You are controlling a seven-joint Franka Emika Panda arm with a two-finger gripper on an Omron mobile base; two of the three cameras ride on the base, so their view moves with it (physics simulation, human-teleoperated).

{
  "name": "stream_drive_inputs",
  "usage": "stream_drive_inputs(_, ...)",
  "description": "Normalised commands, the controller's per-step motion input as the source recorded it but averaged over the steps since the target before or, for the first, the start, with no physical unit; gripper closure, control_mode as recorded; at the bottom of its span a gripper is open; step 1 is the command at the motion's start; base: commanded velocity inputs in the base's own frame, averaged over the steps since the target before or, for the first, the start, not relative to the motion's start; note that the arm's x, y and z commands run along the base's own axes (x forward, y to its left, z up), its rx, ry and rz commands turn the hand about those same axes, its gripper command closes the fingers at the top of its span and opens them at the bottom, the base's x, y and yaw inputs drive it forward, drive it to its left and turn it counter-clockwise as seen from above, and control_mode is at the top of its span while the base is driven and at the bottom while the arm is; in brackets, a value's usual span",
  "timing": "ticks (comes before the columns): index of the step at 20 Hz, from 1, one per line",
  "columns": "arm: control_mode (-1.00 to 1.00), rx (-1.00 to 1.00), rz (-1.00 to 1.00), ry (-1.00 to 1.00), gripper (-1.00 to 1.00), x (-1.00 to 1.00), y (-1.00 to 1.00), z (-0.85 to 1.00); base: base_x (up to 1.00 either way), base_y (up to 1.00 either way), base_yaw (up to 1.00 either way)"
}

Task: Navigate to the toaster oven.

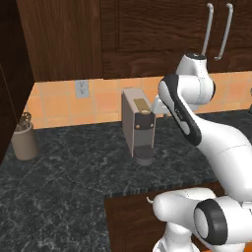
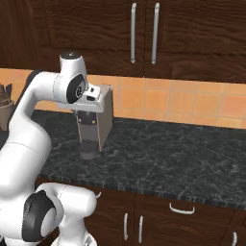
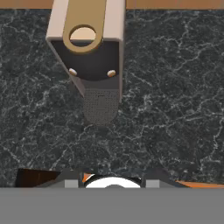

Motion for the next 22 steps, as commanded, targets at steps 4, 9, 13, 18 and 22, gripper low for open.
stream_drive_inputs(4, -1.0, 0.0, 0.0, 0.0, -1.0, -0.53, 0.0, 0.0, 0.0, 0.0, 0.0)
stream_drive_inputs(9, -1.0, 0.0, 0.0, -0.03, -1.0, -0.98, -0.04, 0.04, 0.0, 0.0, 0.0)
stream_drive_inputs(13, -1.0, 0.0, 0.0, -0.19, -1.0, -0.94, -0.16, 0.25, 0.0, 0.0, 0.0)
stream_drive_inputs(18, -1.0, 0.0, 0.0, -0.19, -1.0, -0.68, -0.39, 0.19, 0.0, 0.0, 0.0)
stream_drive_inputs(22, 1.0, 0.0, 0.0, 0.0, -1.0, 0.0, 0.0, 0.0, -0.76, -1.0, 0.0)
